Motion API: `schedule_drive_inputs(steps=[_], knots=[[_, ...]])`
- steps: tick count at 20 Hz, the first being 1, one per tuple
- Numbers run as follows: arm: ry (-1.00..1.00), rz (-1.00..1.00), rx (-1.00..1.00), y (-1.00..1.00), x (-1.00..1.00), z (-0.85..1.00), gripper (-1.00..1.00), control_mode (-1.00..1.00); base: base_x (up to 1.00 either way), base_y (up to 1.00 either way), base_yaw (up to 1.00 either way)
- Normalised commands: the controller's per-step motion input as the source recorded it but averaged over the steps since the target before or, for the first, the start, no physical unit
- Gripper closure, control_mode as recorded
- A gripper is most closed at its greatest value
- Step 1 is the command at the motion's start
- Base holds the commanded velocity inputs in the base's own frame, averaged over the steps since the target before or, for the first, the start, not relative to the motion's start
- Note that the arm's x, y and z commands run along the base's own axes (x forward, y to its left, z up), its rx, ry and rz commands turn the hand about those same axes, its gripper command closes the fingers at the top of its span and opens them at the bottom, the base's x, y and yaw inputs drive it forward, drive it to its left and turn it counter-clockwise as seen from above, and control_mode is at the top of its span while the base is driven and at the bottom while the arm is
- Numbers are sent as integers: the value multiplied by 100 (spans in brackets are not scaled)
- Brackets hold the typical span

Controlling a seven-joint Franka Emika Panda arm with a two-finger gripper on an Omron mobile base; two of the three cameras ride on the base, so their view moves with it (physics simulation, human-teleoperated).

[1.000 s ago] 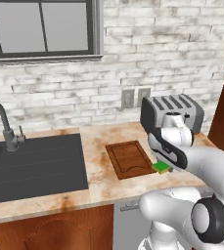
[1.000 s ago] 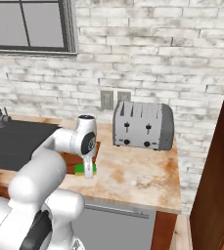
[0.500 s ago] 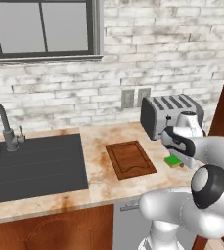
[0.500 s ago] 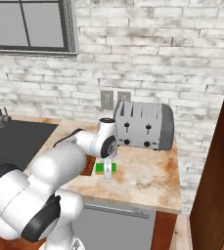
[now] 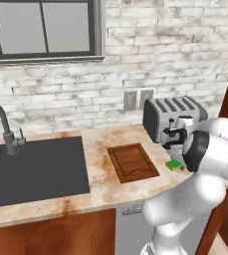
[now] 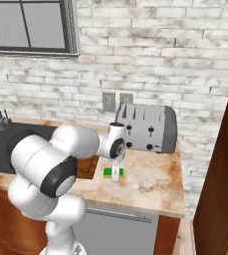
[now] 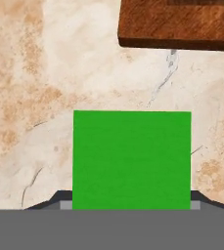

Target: Pick up the sponge from the counter and clean the cutting board by briefly scrubbing or pressing down on the cutting board. Once finished, release the sponge.

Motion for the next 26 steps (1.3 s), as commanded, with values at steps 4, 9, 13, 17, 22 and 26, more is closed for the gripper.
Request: schedule_drive_inputs(steps=[4,9,13,17,22,26], knots=[[5,0,0,0,2,-53,-100,-100,0,0,0],[-1,-1,0,-1,-18,-44,-100,-100,0,0,0],[-5,0,0,0,-21,-7,-100,-100,0,0,0],[-13,0,0,-2,-31,16,-100,-100,0,0,0],[-14,0,0,-3,-22,49,-100,-100,0,0,0],[-23,0,0,0,-50,67,-100,-100,0,0,0]])
